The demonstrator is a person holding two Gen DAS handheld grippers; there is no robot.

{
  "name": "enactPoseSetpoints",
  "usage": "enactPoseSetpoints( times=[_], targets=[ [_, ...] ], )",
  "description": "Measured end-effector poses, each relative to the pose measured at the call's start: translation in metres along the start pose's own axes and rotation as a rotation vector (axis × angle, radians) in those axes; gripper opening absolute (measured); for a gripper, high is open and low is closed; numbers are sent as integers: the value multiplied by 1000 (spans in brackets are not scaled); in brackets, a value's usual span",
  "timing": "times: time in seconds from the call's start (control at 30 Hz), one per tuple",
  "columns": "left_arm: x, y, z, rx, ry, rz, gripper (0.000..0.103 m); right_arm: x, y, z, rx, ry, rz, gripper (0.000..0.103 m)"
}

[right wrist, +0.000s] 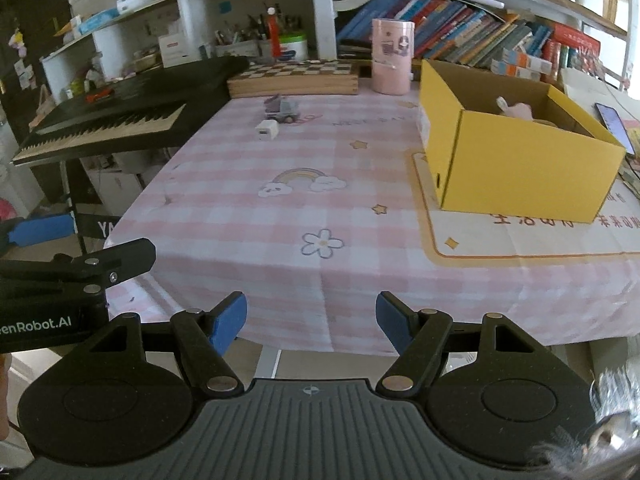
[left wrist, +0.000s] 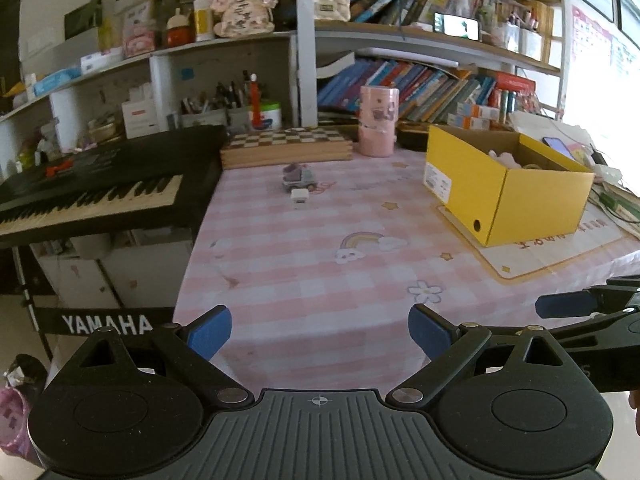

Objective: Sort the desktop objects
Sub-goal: 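Withdraw both open tools from the yellow box back over the table, then reach the left tool toward the white charger plug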

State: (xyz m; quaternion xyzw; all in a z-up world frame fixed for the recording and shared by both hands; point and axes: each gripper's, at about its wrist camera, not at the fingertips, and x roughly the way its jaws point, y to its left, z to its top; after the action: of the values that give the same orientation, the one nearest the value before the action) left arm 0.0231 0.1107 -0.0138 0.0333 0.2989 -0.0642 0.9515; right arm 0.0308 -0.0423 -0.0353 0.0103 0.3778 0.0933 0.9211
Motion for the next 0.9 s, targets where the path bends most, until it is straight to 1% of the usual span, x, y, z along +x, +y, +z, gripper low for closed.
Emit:
enactPoseSetpoints(
  times=[0.4,0.67,0.9],
  targets=[
    [-5,14,1,-24,-18,42,97,6,18,9,-31,-4,28,71],
    [3,15,3,-21,-11,52,97,13,16,13,-25,0,41,71],
    [18,17,14,1,-3,76,97,33,12,27,-16,7,69,71]
  ],
)
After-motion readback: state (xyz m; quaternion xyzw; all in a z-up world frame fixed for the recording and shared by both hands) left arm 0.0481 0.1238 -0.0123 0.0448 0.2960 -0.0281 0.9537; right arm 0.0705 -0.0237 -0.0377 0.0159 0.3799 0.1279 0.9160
